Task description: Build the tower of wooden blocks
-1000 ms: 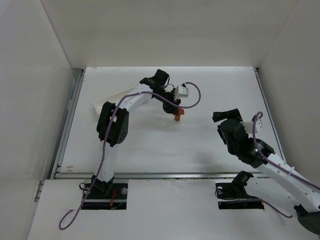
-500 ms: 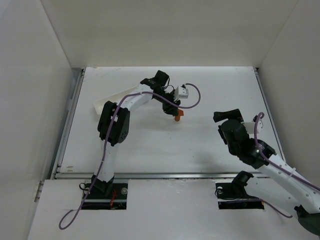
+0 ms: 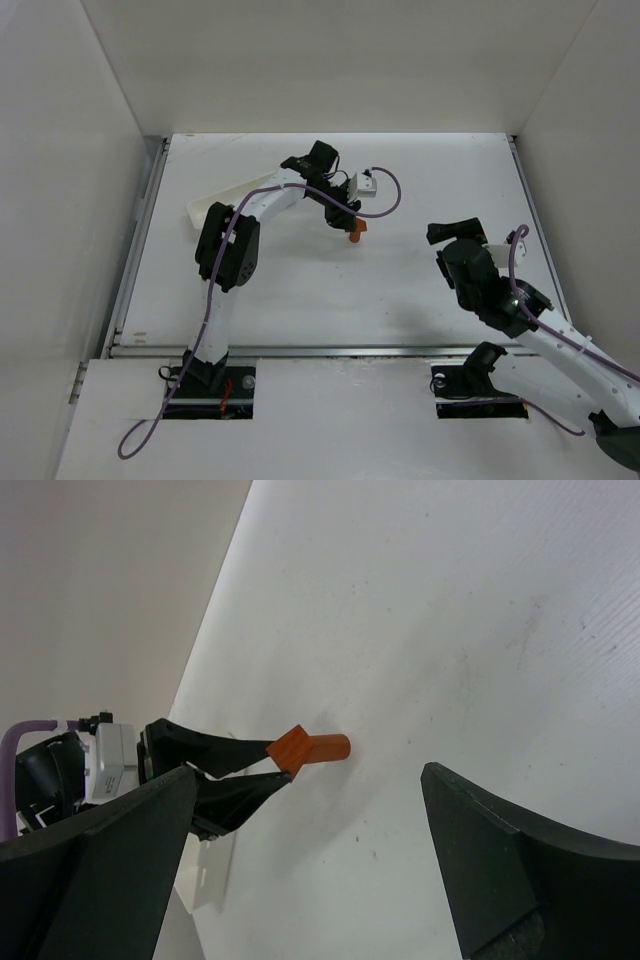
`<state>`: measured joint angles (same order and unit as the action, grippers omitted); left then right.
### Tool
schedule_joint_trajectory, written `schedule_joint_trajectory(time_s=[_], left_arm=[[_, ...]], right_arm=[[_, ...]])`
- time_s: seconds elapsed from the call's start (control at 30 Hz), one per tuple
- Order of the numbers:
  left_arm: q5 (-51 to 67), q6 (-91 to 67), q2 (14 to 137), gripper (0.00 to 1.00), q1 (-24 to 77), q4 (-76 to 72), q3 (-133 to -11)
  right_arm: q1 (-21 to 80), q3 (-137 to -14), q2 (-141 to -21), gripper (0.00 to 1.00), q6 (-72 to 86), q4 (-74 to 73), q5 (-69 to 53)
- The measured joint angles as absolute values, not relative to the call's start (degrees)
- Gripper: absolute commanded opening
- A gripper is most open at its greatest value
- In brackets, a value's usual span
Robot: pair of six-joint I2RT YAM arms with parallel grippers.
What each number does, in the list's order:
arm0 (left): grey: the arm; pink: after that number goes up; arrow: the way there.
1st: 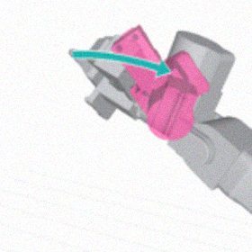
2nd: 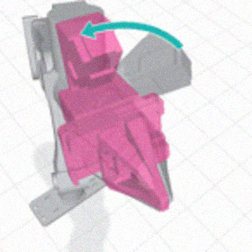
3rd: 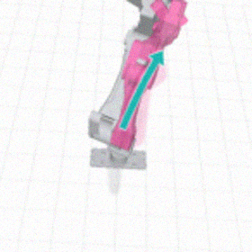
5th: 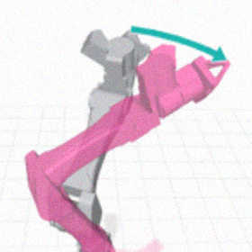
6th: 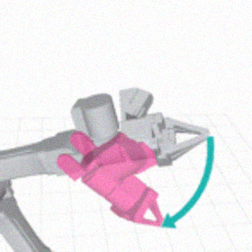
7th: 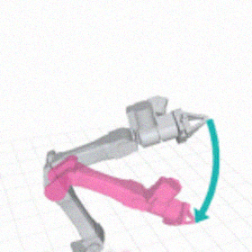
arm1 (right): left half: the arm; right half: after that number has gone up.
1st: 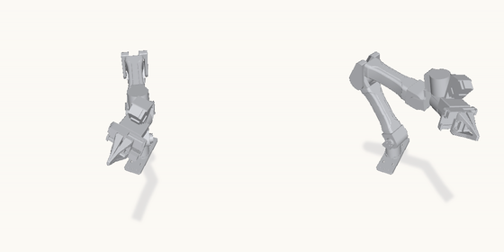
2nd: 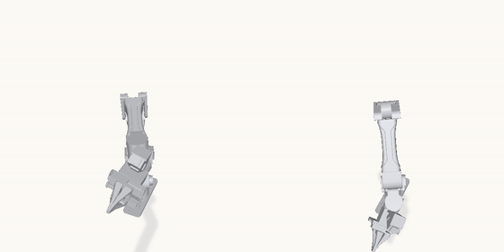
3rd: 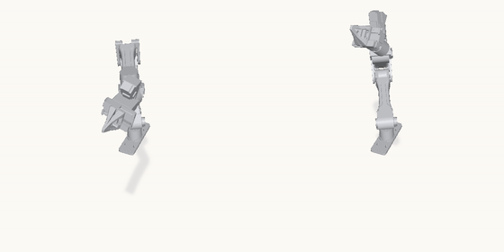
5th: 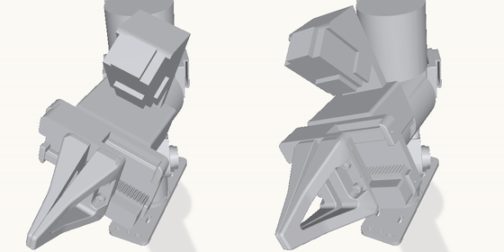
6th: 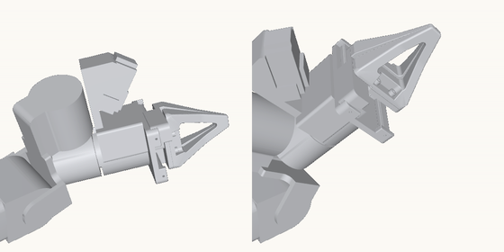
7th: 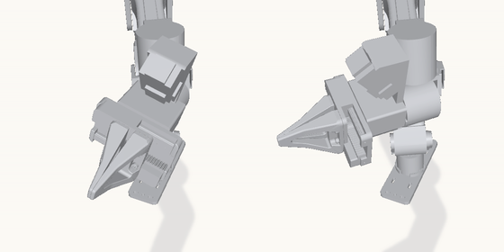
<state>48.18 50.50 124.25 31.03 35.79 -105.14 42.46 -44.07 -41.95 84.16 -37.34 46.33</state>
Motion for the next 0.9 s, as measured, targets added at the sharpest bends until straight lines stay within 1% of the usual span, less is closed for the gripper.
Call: schedule_joint_trajectory(time_s=[0.77,0.9], left_arm=[[48.2,50.5,125.2,0.0,31.0,36.1,-106.0],[48.2,50.5,125.2,0.07,31.0,36.1,-106.0]], right_arm=[[42.5,-44.0,-41.3,1.0,84.2,-37.4,46.3],[42.5,-44.0,-41.1,1.0,84.2,-37.4,46.4]])
